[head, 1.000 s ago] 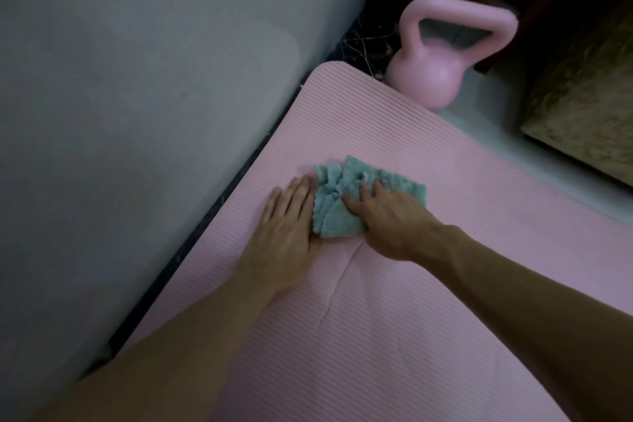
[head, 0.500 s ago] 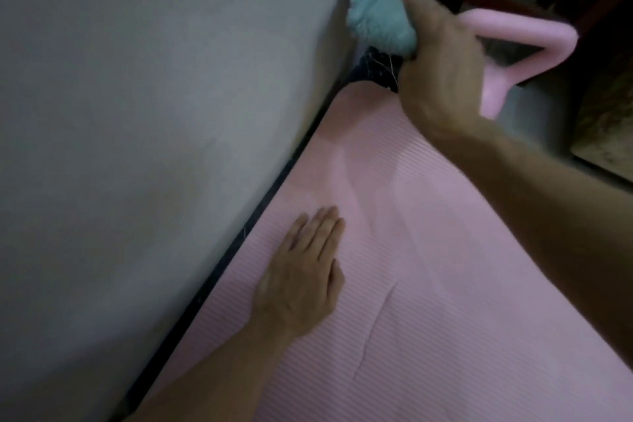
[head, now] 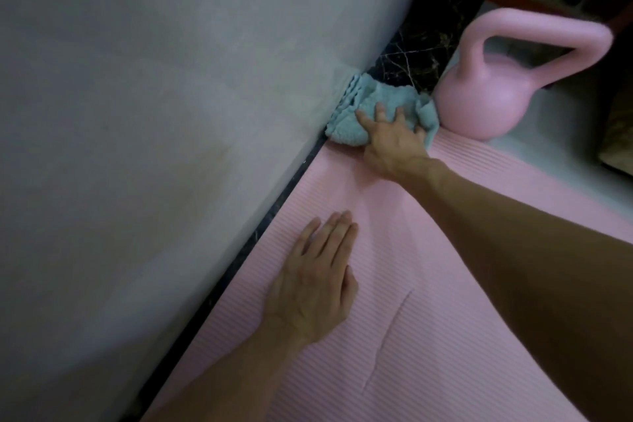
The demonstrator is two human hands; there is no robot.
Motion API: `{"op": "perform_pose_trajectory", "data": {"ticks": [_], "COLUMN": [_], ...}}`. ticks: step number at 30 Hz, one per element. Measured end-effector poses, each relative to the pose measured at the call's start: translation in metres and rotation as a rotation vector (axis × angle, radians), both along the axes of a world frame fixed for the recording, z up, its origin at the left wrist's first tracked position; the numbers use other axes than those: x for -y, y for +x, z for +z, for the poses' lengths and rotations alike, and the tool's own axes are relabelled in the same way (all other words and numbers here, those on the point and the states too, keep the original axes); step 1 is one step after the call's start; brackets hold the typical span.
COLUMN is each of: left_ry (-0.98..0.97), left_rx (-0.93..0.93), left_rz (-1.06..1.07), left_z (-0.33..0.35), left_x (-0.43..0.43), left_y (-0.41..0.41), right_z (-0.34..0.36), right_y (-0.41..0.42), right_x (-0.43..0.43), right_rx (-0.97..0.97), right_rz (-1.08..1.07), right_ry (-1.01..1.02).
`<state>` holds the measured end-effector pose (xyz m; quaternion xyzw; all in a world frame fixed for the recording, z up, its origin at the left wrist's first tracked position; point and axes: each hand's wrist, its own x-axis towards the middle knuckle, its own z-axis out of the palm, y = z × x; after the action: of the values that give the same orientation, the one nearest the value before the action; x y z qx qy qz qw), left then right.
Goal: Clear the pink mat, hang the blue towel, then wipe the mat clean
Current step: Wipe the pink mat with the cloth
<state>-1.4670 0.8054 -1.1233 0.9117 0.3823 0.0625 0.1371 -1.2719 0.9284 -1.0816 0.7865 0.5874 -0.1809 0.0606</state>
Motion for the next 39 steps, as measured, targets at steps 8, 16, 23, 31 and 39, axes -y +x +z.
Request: {"op": "perform_pose_trajectory", "data": {"ticks": [8,16,23,31,39], "left_ry": [0.055,0.047,0.032,0.03,-0.01], "left_rx": [-0.044,-0.006,-0.037,-0.01,-0.061], "left_rz": [0.012,0.007,0.002,0.021,0.039], "left_z": [0.007,0.004,0.002,0.007,0.014], "left_x": [0.001,0.0,0.0,-0.001,0.001], "left_y": [0.0,0.0,-0.001,0.0,0.0], "right_z": [0.0,0.044,0.033,0.005,0.014], "right_y": [-0.058,-0.034,0.003,-0.055,-0.085], "right_x": [0.04,0.047,0.009,0.029,0.064], "right_rx": [-0.01,-0.069,0.088,-0.027,-0.116], "right_rz": [0.071,0.074,-0.119,0.091,0.273], "right_ry": [0.017,0.287,0.507,0.014,-0.112]}}
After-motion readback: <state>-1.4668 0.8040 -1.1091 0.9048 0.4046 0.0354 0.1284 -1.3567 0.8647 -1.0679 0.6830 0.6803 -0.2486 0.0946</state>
